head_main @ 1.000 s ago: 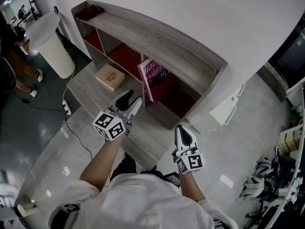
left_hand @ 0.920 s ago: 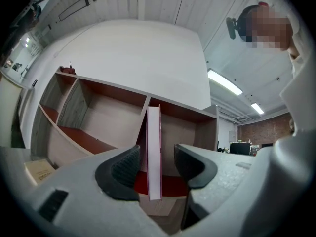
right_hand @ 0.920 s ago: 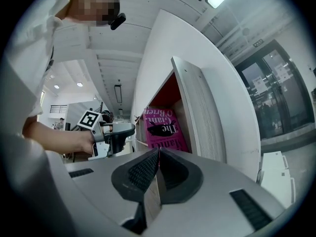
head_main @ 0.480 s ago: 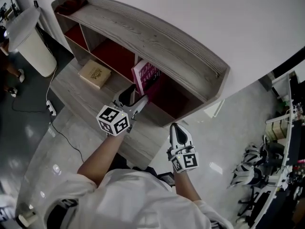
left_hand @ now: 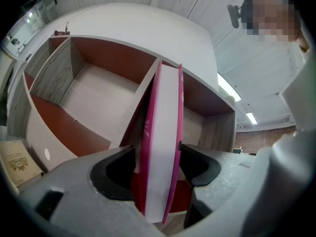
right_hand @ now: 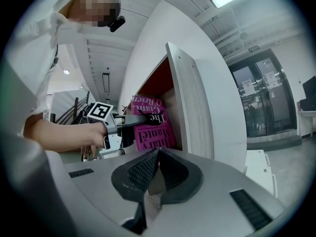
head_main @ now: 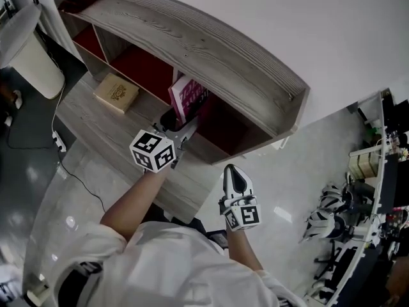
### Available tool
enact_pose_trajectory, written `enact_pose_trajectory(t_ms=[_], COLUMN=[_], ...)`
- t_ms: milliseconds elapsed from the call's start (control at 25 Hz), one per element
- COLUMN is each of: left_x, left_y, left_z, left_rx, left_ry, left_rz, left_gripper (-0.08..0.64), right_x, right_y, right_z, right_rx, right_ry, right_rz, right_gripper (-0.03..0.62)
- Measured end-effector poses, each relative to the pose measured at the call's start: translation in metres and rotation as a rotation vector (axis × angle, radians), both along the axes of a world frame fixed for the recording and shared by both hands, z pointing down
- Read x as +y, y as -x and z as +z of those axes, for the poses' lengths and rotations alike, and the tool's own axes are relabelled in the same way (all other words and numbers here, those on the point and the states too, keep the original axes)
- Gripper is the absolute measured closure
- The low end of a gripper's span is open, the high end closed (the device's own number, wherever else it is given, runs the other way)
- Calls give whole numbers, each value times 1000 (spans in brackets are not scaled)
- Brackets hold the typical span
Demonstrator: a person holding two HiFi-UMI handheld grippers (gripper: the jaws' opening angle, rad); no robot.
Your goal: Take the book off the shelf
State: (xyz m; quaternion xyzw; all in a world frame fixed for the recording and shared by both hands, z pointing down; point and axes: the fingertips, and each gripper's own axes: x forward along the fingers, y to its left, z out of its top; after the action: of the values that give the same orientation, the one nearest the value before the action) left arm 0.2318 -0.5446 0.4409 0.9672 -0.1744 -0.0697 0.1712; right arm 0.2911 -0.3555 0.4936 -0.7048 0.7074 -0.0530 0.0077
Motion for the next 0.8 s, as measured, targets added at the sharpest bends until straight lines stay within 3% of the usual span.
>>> enact_pose_trajectory(t_ms=[800], left_x=[-9], left_y=[-12], left_z=[7], left_rx=[-38], left_ry=[-11], left_rz=[-36], left_gripper=[388], right_x=[10], right_y=[-16], right_z=[11], right_rx=[-13], right_ry=[12], right_rz=[28], right_gripper=[574])
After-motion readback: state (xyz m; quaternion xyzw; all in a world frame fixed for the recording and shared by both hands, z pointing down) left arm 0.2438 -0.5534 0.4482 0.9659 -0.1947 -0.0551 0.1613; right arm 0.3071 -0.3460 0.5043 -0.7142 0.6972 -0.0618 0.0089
